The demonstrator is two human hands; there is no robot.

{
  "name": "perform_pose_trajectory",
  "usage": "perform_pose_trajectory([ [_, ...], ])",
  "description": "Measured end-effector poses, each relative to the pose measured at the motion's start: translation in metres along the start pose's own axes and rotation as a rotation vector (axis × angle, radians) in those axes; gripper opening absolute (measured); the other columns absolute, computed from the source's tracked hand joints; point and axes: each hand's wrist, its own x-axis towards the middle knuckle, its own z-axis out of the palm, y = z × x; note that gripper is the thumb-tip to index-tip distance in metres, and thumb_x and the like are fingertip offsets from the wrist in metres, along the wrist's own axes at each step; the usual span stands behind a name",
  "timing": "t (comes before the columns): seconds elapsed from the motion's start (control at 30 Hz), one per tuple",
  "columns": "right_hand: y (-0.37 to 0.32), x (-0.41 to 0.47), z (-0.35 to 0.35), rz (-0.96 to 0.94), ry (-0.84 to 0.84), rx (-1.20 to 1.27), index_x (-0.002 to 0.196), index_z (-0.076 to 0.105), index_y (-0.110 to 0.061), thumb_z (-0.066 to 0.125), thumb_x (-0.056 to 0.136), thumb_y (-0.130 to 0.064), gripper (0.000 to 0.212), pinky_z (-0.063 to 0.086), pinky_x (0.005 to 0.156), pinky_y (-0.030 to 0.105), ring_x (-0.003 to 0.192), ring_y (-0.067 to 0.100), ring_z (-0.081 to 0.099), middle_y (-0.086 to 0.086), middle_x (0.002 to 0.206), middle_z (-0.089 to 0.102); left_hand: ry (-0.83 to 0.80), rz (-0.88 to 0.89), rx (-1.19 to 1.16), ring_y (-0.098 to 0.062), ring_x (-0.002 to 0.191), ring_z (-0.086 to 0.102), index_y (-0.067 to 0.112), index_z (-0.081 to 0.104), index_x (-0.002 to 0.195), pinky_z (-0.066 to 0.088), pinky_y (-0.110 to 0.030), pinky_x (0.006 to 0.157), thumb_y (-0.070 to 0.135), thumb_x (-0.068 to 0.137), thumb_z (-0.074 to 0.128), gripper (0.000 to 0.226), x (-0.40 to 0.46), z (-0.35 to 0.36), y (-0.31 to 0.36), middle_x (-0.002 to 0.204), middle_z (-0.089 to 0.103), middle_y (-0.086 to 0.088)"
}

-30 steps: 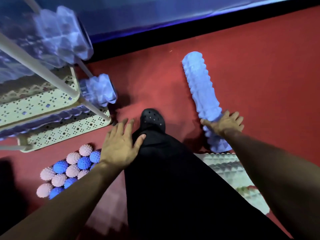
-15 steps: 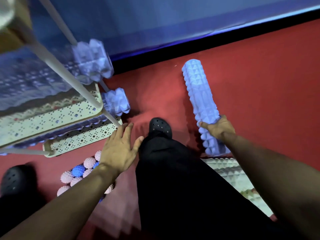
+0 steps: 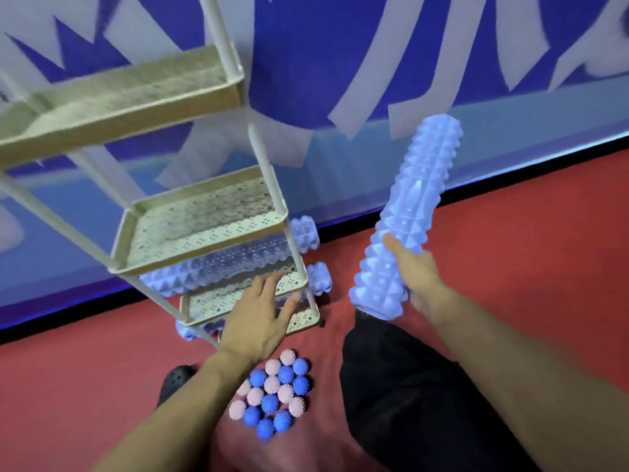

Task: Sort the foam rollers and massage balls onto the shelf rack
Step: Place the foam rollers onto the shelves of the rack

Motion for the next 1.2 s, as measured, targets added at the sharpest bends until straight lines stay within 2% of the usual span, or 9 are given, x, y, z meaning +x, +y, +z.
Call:
perform_pose_trajectory([
  [0.3,0.019,-0.173,0.092,0.011,-0.192,0.124,0.128,0.059,-0.004,0.079,0.07,-0.06,0.083,0.052,0.101,0.053,0.113,0.035,0.066,0.017,0.12,0.069,0.003,-0.014,-0.272,0.0,0.122,0.046,0.035,0.04,0.145,0.036,-0.019,0.096,0.085,0.076,0.053,0.086,-0.085,-0.083,0.009,0.134,0.046,0.023],
  [0.43,0.026,-0.225,0.12,0.05,-0.36,0.279,0.126,0.062,-0.012,0.076,0.089,-0.029,0.043,0.058,0.092,0.05,0.105,0.031,0.072,0.012,0.113,0.075,-0.002,-0.06,-0.234,-0.007,0.112,0.058,0.032,0.037,0.144,0.048,-0.027,0.093,0.083,0.062,0.072,0.103,-0.112,-0.115,0.0,0.131,0.058,0.013],
  [0.57,0.019,-0.265,0.132,0.113,-0.553,0.341,0.126,0.062,-0.008,0.076,0.086,-0.026,0.045,0.059,0.088,0.043,0.109,0.03,0.071,0.013,0.116,0.074,-0.011,-0.113,-0.11,-0.012,0.098,0.059,0.033,0.043,0.134,0.048,-0.031,0.078,0.09,0.048,0.07,0.107,-0.13,-0.148,-0.012,0.118,0.06,0.014],
  [0.67,0.008,-0.278,0.128,0.031,-0.615,-0.051,0.108,0.072,-0.021,0.074,0.089,-0.04,0.027,0.051,0.101,0.048,0.102,0.021,0.07,-0.001,0.105,0.078,0.018,-0.104,-0.034,-0.014,0.095,0.06,0.034,0.05,0.119,0.052,-0.037,0.078,0.089,0.049,0.068,0.09,-0.143,-0.166,-0.026,0.109,0.061,0.014],
  [0.77,-0.014,-0.272,0.117,-0.252,-0.629,-0.643,0.069,0.074,-0.024,0.067,0.086,-0.062,0.043,0.047,0.075,0.025,0.072,0.01,0.058,-0.008,0.063,0.062,0.039,-0.084,0.059,-0.015,0.102,0.06,0.038,0.049,0.124,0.051,-0.034,0.075,0.082,0.054,0.068,0.085,-0.154,-0.184,-0.045,0.114,0.059,0.014],
  [0.83,-0.031,-0.263,0.112,-0.416,-0.536,-0.781,0.078,0.072,-0.013,0.068,0.083,-0.065,0.053,0.043,0.065,0.02,0.067,0.006,0.058,-0.001,0.071,0.066,0.021,-0.074,0.167,-0.018,0.111,0.057,0.035,0.043,0.14,0.051,-0.035,0.085,0.083,0.056,0.066,0.099,-0.161,-0.197,-0.061,0.126,0.058,0.009],
  [0.97,-0.072,-0.246,0.107,-0.735,-0.343,-1.044,0.101,0.065,-0.03,0.074,0.075,-0.067,0.047,0.052,0.086,0.035,0.097,0.01,0.061,-0.013,0.106,0.064,0.012,-0.003,0.372,-0.022,0.118,0.052,0.027,0.036,0.15,0.045,-0.038,0.097,0.084,0.063,0.061,0.107,-0.172,-0.214,-0.09,0.137,0.054,0.004],
  [1.1,-0.102,-0.225,0.104,-0.872,-0.438,-1.411,0.147,0.041,-0.03,0.073,0.066,-0.075,0.098,0.03,0.116,0.041,0.143,0.022,0.032,-0.001,0.154,0.034,0.045,0.119,0.491,-0.022,0.118,0.054,0.024,0.041,0.149,0.044,-0.038,0.096,0.08,0.067,0.059,0.1,-0.178,-0.23,-0.105,0.139,0.054,0.004],
  [1.2,-0.113,-0.213,0.103,-0.864,-0.583,-1.568,0.156,0.027,-0.035,0.068,0.058,-0.085,0.117,0.014,0.123,0.042,0.15,0.02,0.023,-0.005,0.16,0.031,0.119,0.233,0.511,-0.024,0.111,0.06,0.02,0.05,0.145,0.048,-0.039,0.087,0.074,0.068,0.064,0.095,-0.18,-0.241,-0.11,0.136,0.058,0.0],
])
